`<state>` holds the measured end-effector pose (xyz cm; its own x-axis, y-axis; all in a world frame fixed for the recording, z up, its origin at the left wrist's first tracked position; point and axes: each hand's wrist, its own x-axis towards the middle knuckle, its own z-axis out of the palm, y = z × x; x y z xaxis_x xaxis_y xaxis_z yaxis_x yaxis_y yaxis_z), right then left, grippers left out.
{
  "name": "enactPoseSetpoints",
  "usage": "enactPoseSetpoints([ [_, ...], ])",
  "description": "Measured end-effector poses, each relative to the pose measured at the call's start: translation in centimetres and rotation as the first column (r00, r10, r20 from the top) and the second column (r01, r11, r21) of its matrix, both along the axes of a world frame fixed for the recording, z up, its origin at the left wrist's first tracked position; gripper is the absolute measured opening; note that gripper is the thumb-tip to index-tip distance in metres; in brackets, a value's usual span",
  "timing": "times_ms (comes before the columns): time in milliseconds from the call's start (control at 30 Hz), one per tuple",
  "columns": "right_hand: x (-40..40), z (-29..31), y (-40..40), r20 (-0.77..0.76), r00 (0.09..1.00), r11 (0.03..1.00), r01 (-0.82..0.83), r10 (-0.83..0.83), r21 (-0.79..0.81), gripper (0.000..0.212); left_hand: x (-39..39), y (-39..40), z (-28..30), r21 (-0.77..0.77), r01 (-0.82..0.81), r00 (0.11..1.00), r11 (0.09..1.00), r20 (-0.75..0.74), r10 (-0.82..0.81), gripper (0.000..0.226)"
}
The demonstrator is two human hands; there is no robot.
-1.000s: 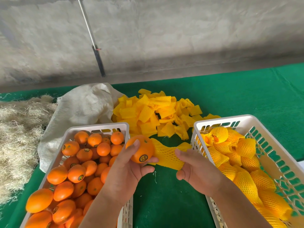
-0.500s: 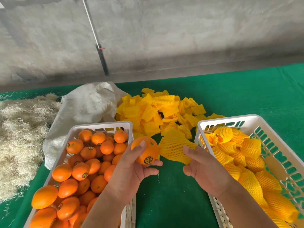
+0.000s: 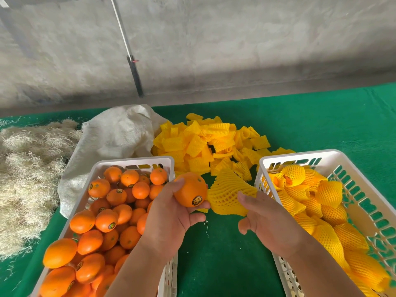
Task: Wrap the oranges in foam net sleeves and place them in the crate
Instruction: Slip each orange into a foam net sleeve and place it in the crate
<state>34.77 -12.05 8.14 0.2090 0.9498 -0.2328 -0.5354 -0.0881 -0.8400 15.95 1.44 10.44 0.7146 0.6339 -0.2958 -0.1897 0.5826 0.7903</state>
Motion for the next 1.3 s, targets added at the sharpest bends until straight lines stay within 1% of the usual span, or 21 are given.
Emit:
enactPoseSetpoints([
  [33,0.0,0.1,0.0,0.018,1.000,1.000,-0.017,0.017,0.000,0.082,-0.1,0.0,0.1,0.006,0.003,1.000,1.000,0.000,-0.003,0.067],
  [100,0.1,0.1,0.0,0.040,0.998,0.998,-0.051,0.050,0.023,0.060,-0.2,0.0,0.2,0.029,0.007,1.000,1.000,-0.015,-0.007,0.065],
  [133,0.0,0.3,-0.1,0.044,0.997,0.997,-0.064,0.063,0.034,0.055,-0.2,0.0,0.2,0.039,0.007,0.999,0.999,-0.032,-0.006,0.063],
  [167,0.0,0.3,-0.2,0.044,0.997,0.997,-0.070,0.069,0.032,0.062,-0.2,0.0,0.1,0.046,0.007,0.999,0.999,-0.050,-0.005,0.062],
  [233,0.0,0.1,-0.3,0.024,0.998,0.999,-0.052,0.052,-0.014,0.084,-0.2,0.0,0.1,0.053,0.006,0.997,0.999,-0.081,-0.001,0.059],
  [267,0.0,-0.1,-0.5,0.016,0.999,0.998,-0.049,0.049,-0.032,0.088,-0.1,-0.1,0.1,0.057,0.000,0.995,0.998,-0.097,0.006,0.059],
  [333,-0.1,-0.2,-0.6,0.050,0.996,0.996,-0.079,0.080,-0.031,0.084,-0.1,0.0,-0.1,0.080,-0.011,0.990,0.997,-0.137,0.022,0.059],
  [367,-0.2,-0.3,-0.6,0.088,0.992,0.995,-0.092,0.095,-0.038,0.082,-0.1,-0.1,-0.1,0.101,-0.011,0.987,0.995,-0.157,0.027,0.060],
  [433,-0.3,-0.3,-0.6,0.196,0.972,0.989,-0.108,0.126,-0.100,0.086,-0.1,-0.2,-0.2,0.133,-0.012,0.980,0.991,-0.195,0.038,0.065],
  [467,-0.4,0.0,-0.6,0.260,0.954,0.985,-0.123,0.152,-0.124,0.082,-0.1,-0.3,-0.2,0.139,-0.014,0.977,0.990,-0.210,0.043,0.065],
  [533,-0.6,0.5,-0.7,0.367,0.906,0.977,-0.182,0.210,-0.108,0.059,-0.1,-0.6,0.0,0.145,-0.005,0.972,0.989,-0.230,0.039,0.063],
  [600,-0.7,1.1,-0.8,0.440,0.868,0.973,-0.210,0.232,-0.098,0.037,-0.1,-0.7,0.0,0.161,0.013,0.966,0.987,-0.257,0.030,0.063],
  [767,-1.0,2.8,-0.8,0.547,0.783,0.952,-0.287,0.297,-0.107,0.011,-0.1,-0.7,-0.1,0.253,0.021,0.916,0.967,-0.391,0.083,0.067],
  [800,-1.1,3.0,-0.8,0.562,0.768,0.947,-0.303,0.307,-0.104,0.012,0.0,-0.6,-0.1,0.278,0.032,0.908,0.960,-0.410,0.088,0.070],
  [833,-1.3,3.2,-0.7,0.573,0.756,0.943,-0.317,0.316,-0.102,0.019,0.0,-0.6,-0.1,0.303,0.048,0.901,0.952,-0.425,0.090,0.069],
  [900,-1.6,3.6,-0.6,0.587,0.748,0.943,-0.317,0.311,-0.095,0.043,0.0,-0.5,-0.1,0.339,0.074,0.892,0.938,-0.443,0.090,0.064],
  [933,-1.7,3.6,-0.6,0.589,0.744,0.941,-0.325,0.315,-0.093,0.049,0.1,-0.4,-0.1,0.343,0.082,0.892,0.936,-0.443,0.085,0.061],
  [1067,-1.8,3.4,-0.7,0.590,0.751,0.948,-0.306,0.297,-0.088,0.058,0.3,-0.5,-0.1,0.273,0.080,0.916,0.959,-0.400,0.037,0.055],
  [1133,-1.9,3.4,-0.6,0.605,0.744,0.954,-0.282,0.284,-0.101,0.053,0.2,-0.5,-0.2,0.222,0.093,0.928,0.971,-0.372,-0.004,0.046],
  [1233,-2.0,3.1,-0.5,0.648,0.711,0.957,-0.265,0.274,-0.113,0.030,0.0,-0.4,-0.6,0.160,0.101,0.941,0.982,-0.336,-0.042,0.024],
  [1300,-2.0,2.9,-0.6,0.666,0.699,0.962,-0.243,0.261,-0.121,0.023,-0.2,-0.4,-0.7,0.153,0.109,0.937,0.982,-0.345,-0.051,0.019],
])
